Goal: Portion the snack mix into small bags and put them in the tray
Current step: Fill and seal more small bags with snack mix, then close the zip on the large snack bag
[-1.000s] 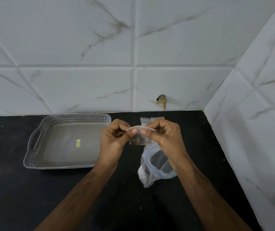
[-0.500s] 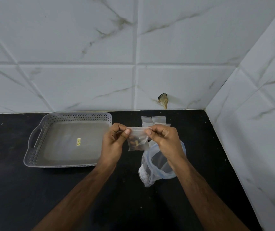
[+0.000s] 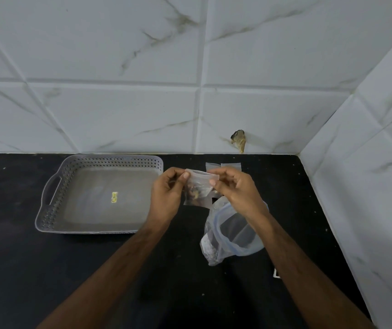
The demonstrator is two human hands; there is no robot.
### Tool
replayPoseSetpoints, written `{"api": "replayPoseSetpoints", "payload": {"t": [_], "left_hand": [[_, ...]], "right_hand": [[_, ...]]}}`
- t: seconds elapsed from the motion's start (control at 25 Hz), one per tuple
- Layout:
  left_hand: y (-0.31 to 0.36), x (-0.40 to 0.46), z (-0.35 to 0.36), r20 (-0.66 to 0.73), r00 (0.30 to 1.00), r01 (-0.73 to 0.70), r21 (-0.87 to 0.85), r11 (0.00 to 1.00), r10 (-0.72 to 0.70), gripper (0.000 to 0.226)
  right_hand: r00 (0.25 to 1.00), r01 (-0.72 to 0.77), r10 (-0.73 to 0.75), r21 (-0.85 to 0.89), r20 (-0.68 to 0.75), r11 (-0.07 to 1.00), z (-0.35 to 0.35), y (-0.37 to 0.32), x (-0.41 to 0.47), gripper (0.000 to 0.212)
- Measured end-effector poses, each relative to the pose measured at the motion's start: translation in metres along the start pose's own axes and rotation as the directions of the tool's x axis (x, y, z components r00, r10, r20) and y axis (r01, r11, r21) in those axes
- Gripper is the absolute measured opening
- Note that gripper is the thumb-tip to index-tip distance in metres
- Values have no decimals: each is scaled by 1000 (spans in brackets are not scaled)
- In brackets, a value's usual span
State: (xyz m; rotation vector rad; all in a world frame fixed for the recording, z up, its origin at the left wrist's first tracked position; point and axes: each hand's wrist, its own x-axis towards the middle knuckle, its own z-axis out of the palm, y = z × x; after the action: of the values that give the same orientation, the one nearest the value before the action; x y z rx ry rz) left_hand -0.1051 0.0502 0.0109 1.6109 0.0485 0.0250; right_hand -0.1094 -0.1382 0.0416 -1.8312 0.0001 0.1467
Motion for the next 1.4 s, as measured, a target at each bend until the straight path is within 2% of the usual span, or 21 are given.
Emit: {"api": "replayPoseSetpoints", "payload": {"t": [0.12, 0.28, 0.44, 0.56, 0.72, 0.84, 1.0, 1.24, 1.4], "left_hand": [[-4, 13, 2, 59, 998, 11, 74, 997, -16, 10], [-29, 24, 4, 49, 990, 132, 52, 990, -134, 11], [-69, 37, 4, 25, 922, 374, 209, 904, -387, 49], [-91, 44, 9, -4, 889, 446, 242, 862, -459, 58], [-107, 50, 15, 23, 898, 421, 248, 873, -440, 60], [-116, 56, 16, 40, 898, 412, 280, 867, -439, 57], [-119, 60, 19, 85, 897, 380, 349, 857, -433, 54], [-127, 67, 21, 100, 904, 340, 424, 839, -417, 58], [-125, 65, 20, 104, 903, 343, 412, 844, -417, 57]], "right_hand": [[991, 38, 3, -302, 133, 953, -10, -2, 23, 17], [983, 54, 56, -571, 174, 819, -2, 9, 66, 9], [972, -14, 171, -681, 164, 732, 15, 39, 106, 8], [950, -53, 251, -695, 187, 717, 25, 59, 124, 12], [910, -91, 322, -631, 262, 771, 25, 74, 141, 6], [886, -66, 348, -661, 306, 748, 18, 76, 147, 8], [906, -18, 320, -733, 276, 681, 9, 77, 149, 25], [958, -39, 192, -568, 212, 822, -12, 67, 141, 29], [983, -72, 149, -514, 110, 855, -50, 52, 118, 24]]}}
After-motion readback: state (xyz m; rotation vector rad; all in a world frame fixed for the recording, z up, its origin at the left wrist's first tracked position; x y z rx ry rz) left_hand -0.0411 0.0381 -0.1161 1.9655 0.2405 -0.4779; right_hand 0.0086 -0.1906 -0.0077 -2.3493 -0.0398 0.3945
